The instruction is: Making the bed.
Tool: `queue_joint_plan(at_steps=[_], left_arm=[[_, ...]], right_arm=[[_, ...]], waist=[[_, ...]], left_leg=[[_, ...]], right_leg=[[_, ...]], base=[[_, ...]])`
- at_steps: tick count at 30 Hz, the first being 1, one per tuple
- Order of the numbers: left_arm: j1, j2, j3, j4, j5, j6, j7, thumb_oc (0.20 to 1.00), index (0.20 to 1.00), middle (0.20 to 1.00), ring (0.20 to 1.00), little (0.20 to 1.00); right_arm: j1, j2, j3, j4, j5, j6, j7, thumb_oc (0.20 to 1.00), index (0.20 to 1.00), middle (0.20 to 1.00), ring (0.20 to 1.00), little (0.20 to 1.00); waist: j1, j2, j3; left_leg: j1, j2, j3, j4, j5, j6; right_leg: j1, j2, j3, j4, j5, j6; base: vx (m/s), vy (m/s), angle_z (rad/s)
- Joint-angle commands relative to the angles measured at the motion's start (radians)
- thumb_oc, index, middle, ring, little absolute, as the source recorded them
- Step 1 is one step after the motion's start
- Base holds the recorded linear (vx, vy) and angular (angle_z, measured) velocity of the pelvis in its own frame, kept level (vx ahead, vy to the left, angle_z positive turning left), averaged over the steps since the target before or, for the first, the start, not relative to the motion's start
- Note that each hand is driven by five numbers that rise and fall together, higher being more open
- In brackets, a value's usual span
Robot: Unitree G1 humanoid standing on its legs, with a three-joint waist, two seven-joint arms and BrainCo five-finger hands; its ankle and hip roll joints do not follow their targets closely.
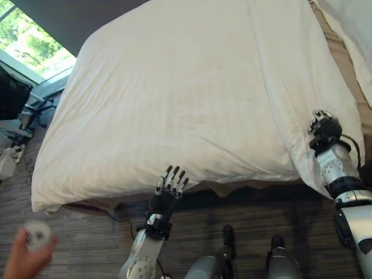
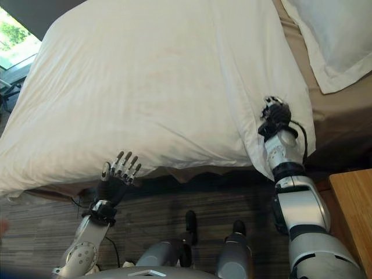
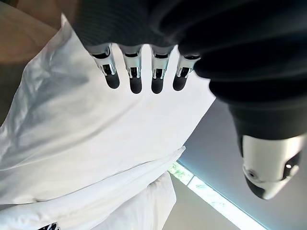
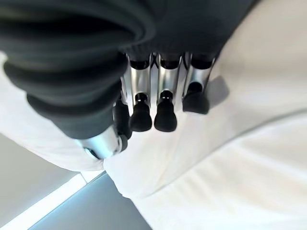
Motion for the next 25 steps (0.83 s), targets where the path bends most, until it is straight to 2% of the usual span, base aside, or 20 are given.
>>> queue_joint_plan(at_steps=[1, 3, 6, 9, 12, 15, 16, 17, 20, 23, 25], left_arm=[[-0.070, -0.040, 0.034, -0.006, 0.000, -0.018, -0.036, 1.000, 1.000, 1.000, 1.000, 1.000], [-0.060, -0.059, 0.065, 0.002, 0.021, -0.020, -0.049, 1.000, 1.000, 1.000, 1.000, 1.000], [-0.042, -0.069, 0.080, 0.022, 0.045, -0.017, -0.043, 1.000, 1.000, 1.000, 1.000, 1.000], [-0.030, -0.063, 0.083, 0.026, 0.065, -0.018, -0.049, 1.000, 1.000, 1.000, 1.000, 1.000], [-0.015, -0.064, 0.080, 0.059, 0.078, -0.014, -0.050, 1.000, 1.000, 1.000, 1.000, 1.000], [0.025, -0.039, 0.052, 0.126, 0.154, 0.006, -0.042, 1.000, 1.000, 1.000, 1.000, 1.000], [0.026, -0.039, 0.051, 0.126, 0.154, 0.006, -0.042, 1.000, 1.000, 1.000, 1.000, 1.000], [0.054, -0.022, 0.037, 0.158, 0.215, 0.019, -0.049, 1.000, 1.000, 1.000, 1.000, 1.000], [0.094, -0.029, 0.018, 0.197, 0.251, 0.033, -0.069, 1.000, 1.000, 1.000, 1.000, 1.000], [0.108, -0.033, 0.014, 0.208, 0.291, 0.038, -0.070, 1.000, 1.000, 1.000, 1.000, 1.000], [0.118, 0.008, 0.000, 0.197, 0.461, 0.027, -0.072, 1.000, 1.000, 1.000, 1.000, 1.000]], right_arm=[[0.257, 0.100, -0.025, 0.115, 0.082, 0.057, 0.009, 0.200, 0.200, 0.200, 0.200, 0.200], [0.477, 0.183, -0.075, 0.119, 0.076, 0.078, 0.049, 0.200, 0.200, 0.200, 0.200, 0.200], [0.623, 0.229, -0.117, 0.130, 0.068, 0.092, 0.066, 0.200, 0.200, 0.200, 0.200, 0.200], [0.707, 0.250, -0.100, 0.075, 0.045, 0.094, 0.081, 0.200, 0.200, 0.200, 0.200, 0.200], [0.760, 0.258, -0.072, -0.032, 0.033, 0.086, 0.085, 0.200, 0.200, 0.200, 0.200, 0.200], [0.811, 0.207, 0.011, -0.332, -0.081, 0.055, 0.073, 0.200, 0.200, 0.200, 0.200, 0.200], [0.813, 0.207, 0.011, -0.335, -0.082, 0.056, 0.071, 1.000, 1.000, 1.000, 1.000, 1.000], [0.834, 0.163, 0.031, -0.483, -0.173, 0.034, 0.060, 1.000, 1.000, 1.000, 1.000, 1.000], [0.859, 0.130, 0.039, -0.686, -0.250, 0.003, 0.072, 1.000, 1.000, 1.000, 1.000, 1.000], [0.878, 0.132, 0.026, -0.767, -0.275, -0.014, 0.073, 1.000, 1.000, 1.000, 1.000, 1.000], [0.902, 0.150, 0.030, -0.820, -0.297, -0.025, 0.072, 1.000, 1.000, 1.000, 1.000, 1.000]], waist=[[-0.028, -0.067, 0.039], [-0.071, -0.090, 0.039], [-0.110, -0.114, 0.038], [-0.132, -0.135, 0.030], [-0.143, -0.150, 0.024], [-0.161, -0.173, 0.005], [-0.161, -0.173, 0.004], [-0.168, -0.186, -0.009], [-0.171, -0.203, -0.033], [-0.170, -0.215, -0.049], [-0.167, -0.232, -0.068]], left_leg=[[0.113, -0.019, 0.031, 0.007, -0.062, -0.033], [0.131, -0.014, 0.037, 0.007, -0.076, -0.030], [0.147, -0.010, 0.048, 0.007, -0.085, -0.027], [0.157, -0.006, 0.060, 0.007, -0.092, -0.025], [0.167, -0.004, 0.068, 0.007, -0.096, -0.025], [0.179, 0.000, 0.080, 0.007, -0.100, -0.021], [0.180, 0.000, 0.080, 0.007, -0.101, -0.021], [0.190, 0.001, 0.086, 0.007, -0.105, -0.018], [0.207, 0.002, 0.090, 0.007, -0.115, -0.011], [0.221, 0.003, 0.086, 0.007, -0.122, -0.006], [0.246, 0.007, 0.083, 0.007, -0.131, -0.001]], right_leg=[[0.209, -0.009, 0.009, -0.427, 0.251, 0.071], [0.225, -0.006, 0.010, -0.427, 0.245, 0.068], [0.237, -0.003, 0.017, -0.427, 0.244, 0.069], [0.239, 0.000, 0.027, -0.427, 0.247, 0.070], [0.243, 0.002, 0.034, -0.427, 0.249, 0.070], [0.249, 0.005, 0.047, -0.427, 0.256, 0.072], [0.250, 0.005, 0.047, -0.427, 0.256, 0.072], [0.256, 0.005, 0.050, -0.427, 0.259, 0.075], [0.272, 0.007, 0.054, -0.427, 0.259, 0.077], [0.286, 0.007, 0.052, -0.427, 0.259, 0.079], [0.313, 0.012, 0.047, -0.424, 0.253, 0.080]], base=[[0.04, -0.013, -0.03], [0.07, -0.024, -0.07], [0.03, -0.007, 0.01], [0.00, 0.004, -0.19], [0.00, 0.010, -0.22], [-0.01, 0.017, -0.14], [0.00, 0.035, -0.09], [0.02, 0.035, -0.19], [0.03, 0.037, -0.09], [0.01, 0.013, 0.02], [0.04, 0.050, 0.14]])
